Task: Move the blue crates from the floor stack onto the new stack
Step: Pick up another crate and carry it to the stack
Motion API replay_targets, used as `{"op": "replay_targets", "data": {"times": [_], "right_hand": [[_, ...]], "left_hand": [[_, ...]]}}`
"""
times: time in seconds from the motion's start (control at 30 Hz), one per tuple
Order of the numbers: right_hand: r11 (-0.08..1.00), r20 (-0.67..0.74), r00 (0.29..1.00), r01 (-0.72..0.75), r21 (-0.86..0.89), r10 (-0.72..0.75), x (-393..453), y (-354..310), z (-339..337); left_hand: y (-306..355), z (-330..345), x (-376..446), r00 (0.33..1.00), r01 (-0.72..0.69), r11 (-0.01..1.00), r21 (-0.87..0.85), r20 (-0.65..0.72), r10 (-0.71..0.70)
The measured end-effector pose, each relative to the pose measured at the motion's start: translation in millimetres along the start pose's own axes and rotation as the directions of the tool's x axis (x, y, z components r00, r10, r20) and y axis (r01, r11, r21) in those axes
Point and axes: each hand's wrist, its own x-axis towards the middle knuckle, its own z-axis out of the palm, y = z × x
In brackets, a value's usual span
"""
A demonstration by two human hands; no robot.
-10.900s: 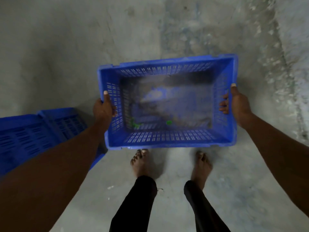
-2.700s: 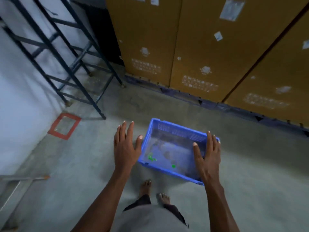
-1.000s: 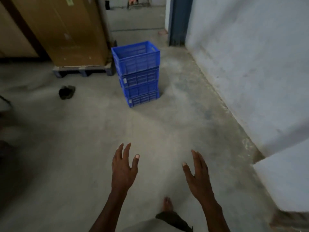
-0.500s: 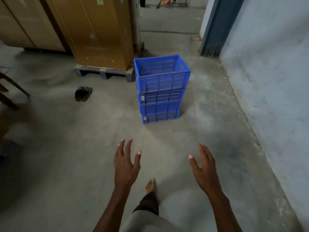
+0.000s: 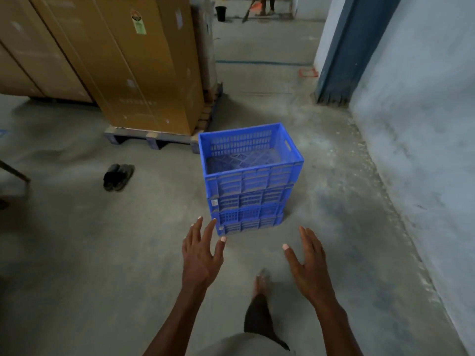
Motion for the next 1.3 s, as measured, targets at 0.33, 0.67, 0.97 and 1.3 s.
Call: {"op": "replay_targets", "data": {"times": [0.33,0.67,0.97,1.3], "right_hand": [[0.973,0.193,0.975,0.145,-0.178,-0.110,261,-31,13],[0.916,0.298,0.954,0.159,-0.367,-0.047,457,-28,33],[0.807,0.332,0.928,0.061,-0.587,0.171,582,3,59],[0.899,0.339,0.897,-0.124,-0.419,0.282,674,41,94]], "left_hand": [[19,31,194,0.983,0.164,0.977,0.137,-0.103,-0.151],[9,79,368,0.981,0.193,0.929,0.315,-0.070,-0.180],[-33,123,490,0.929,0.325,0.818,0.475,0.003,-0.371],[-78,162,551,0.761,0.610,0.743,0.275,0.056,-0.646]]}}
